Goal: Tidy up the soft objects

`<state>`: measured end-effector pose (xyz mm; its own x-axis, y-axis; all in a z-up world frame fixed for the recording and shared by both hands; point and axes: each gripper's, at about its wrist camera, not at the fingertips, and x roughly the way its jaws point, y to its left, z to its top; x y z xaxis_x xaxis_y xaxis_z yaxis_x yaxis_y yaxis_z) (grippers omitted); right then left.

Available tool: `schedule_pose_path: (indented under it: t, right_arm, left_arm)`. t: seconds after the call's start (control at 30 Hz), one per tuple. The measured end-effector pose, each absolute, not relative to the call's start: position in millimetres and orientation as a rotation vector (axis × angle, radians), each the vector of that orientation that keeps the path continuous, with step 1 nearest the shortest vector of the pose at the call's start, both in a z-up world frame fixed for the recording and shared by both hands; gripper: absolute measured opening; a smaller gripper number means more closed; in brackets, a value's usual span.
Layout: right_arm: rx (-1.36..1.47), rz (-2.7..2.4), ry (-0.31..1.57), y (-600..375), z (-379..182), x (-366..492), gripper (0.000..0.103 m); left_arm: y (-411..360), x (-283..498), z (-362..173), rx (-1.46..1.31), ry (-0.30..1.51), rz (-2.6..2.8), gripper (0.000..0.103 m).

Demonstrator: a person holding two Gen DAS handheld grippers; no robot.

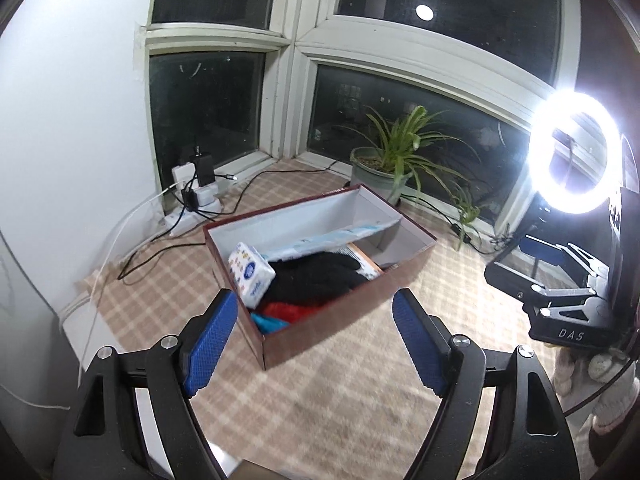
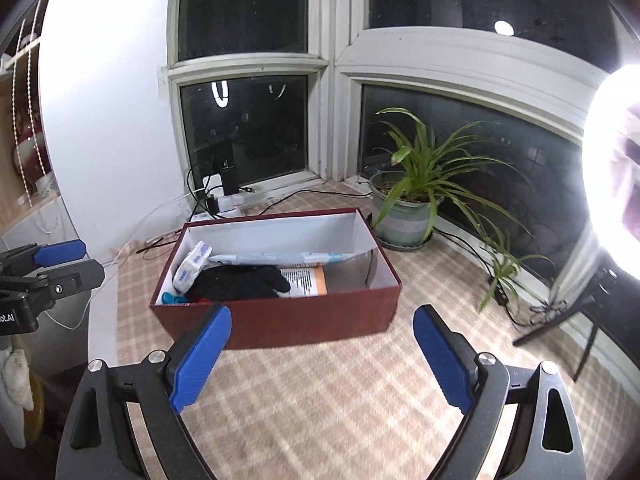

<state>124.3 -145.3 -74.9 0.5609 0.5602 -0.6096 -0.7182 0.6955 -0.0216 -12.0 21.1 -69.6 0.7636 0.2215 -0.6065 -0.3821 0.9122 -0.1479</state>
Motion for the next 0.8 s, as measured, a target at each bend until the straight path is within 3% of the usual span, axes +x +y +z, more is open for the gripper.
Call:
schedule_pose_path:
  t: [0.8]
  right_arm:
    - [-0.236,0.667,0.605,-206.9,-70.2,55.0,0.095]
  left_arm:
    - [-17.4,-52.6,-61.1,-0.268,0.631,0.306,0.081]
